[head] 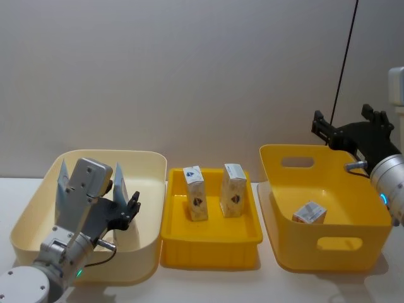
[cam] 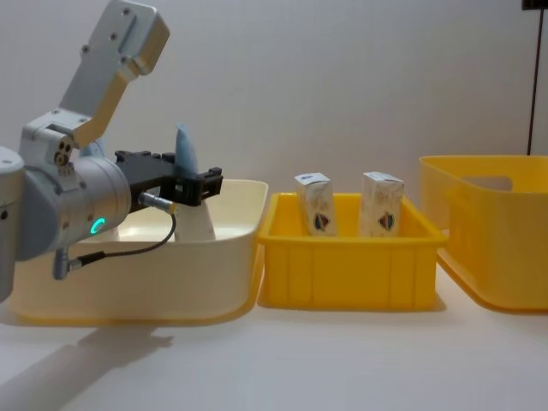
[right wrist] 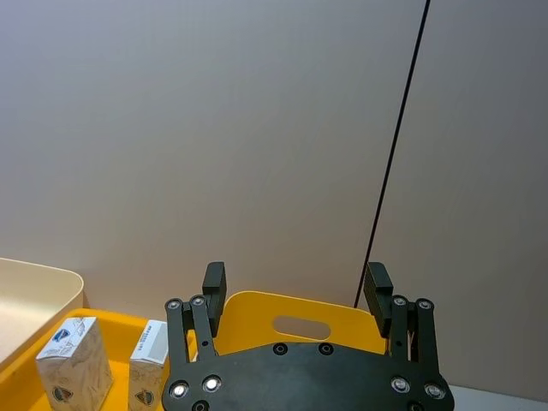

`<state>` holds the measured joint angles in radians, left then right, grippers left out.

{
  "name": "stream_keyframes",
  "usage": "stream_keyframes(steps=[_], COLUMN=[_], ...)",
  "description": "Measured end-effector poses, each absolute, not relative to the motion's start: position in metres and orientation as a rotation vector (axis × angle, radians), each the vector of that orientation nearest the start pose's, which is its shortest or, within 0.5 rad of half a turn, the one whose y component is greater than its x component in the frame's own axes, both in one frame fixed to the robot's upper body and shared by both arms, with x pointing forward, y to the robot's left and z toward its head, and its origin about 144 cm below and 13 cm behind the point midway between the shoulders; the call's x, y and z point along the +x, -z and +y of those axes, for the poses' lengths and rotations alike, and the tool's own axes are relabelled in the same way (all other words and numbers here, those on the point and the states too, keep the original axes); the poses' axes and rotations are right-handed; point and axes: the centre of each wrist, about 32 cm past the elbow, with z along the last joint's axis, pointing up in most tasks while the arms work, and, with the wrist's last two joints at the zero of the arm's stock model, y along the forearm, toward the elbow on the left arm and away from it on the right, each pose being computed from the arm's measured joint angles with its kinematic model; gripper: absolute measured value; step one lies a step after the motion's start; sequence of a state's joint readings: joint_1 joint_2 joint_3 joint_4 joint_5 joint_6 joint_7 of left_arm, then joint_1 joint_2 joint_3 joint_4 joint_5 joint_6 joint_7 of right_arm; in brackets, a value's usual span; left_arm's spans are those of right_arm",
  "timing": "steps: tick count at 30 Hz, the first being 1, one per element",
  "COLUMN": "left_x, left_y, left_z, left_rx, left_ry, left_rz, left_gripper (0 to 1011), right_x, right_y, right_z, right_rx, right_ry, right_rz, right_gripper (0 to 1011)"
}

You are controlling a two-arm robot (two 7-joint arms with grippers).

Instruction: Bimanual collaborative sorting of washing and personal care products

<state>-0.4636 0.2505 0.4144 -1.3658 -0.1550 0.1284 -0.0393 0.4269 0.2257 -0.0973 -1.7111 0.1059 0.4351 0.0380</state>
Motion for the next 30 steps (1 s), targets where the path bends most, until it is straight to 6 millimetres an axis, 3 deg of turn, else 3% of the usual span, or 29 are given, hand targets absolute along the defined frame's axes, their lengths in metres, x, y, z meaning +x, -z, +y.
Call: stream_keyframes(steps=[11,21,30], left_x=[0.5666,0.5671,0.5673], left_y=[-1.2271,-1.2269,-1.227], left_z=[0.1929,0.1928,0.1929], left_rx=[0.145,0.145,0.145], left_ry=[-1.215,-1.215,-1.215], left_rz=[-0.212,-0.212,-0.212], left_gripper=[301,222,218], right_x=[0.5343,0.5343,0.5343], right_y=[-1.3398,-1.3398,-1.3398], right_z=[-0.2537,-0.2537,-0.2537], right_rx=[-0.033,-0.033,-0.033], right_ry=[1.467,1.467,1.467], right_rz=[-0.206,-0.205,-0.206], right_gripper=[1001,1001,1001])
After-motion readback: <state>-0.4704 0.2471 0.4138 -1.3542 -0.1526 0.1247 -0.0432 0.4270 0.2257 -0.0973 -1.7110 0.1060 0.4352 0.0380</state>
